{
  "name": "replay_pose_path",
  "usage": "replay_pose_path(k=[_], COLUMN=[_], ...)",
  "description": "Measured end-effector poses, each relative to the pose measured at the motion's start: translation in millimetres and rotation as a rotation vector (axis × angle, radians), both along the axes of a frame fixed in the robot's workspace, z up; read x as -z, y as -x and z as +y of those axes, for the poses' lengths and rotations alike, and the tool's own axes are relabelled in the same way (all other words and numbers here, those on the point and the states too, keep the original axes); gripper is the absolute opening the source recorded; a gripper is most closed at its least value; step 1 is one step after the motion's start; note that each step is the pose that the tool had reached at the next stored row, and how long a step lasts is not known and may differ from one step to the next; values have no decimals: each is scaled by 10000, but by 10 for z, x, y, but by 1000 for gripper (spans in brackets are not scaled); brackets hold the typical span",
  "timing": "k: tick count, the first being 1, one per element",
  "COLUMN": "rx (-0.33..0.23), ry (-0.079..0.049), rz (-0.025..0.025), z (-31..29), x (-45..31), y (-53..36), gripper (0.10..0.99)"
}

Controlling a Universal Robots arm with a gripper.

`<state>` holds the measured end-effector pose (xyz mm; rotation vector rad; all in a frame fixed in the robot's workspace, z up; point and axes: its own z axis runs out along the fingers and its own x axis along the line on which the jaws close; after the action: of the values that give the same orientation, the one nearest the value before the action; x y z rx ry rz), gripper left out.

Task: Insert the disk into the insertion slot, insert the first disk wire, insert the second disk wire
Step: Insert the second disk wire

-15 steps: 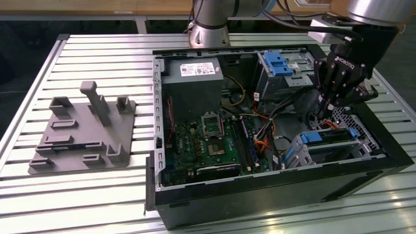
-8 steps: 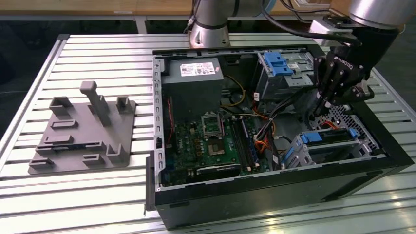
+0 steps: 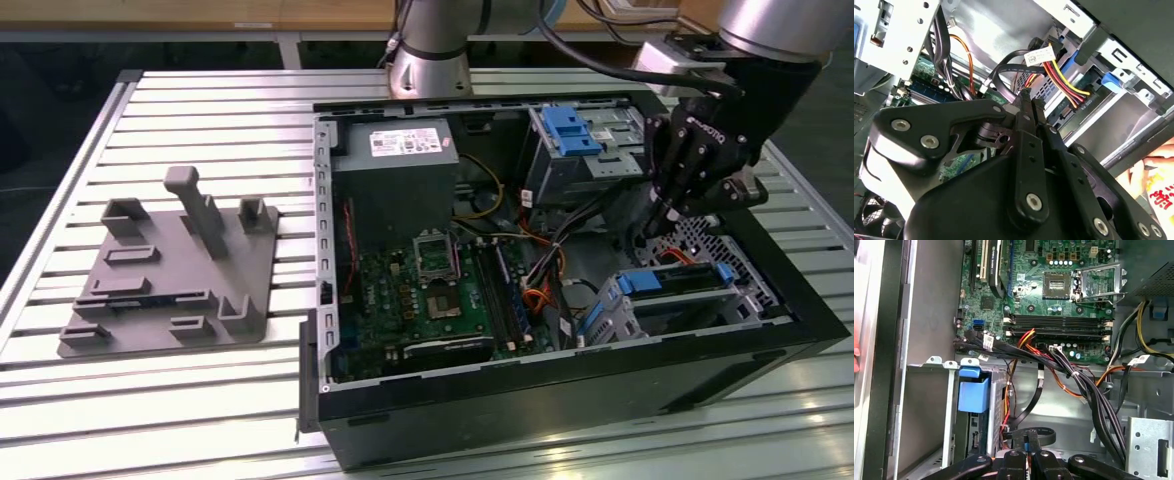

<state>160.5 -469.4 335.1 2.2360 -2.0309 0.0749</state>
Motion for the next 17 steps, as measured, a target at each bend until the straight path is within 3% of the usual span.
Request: replay_pose_path(k=[4,6,14,17], rx=[1,2,8,14], ry=[-69,-163,-863,-971], rz=[0,0,1,1], z=[-39,-52,-84,-114], x=[-20,-39,-92,-138], y=[-9,-12,-16,-16], gripper=[145,145,145,145])
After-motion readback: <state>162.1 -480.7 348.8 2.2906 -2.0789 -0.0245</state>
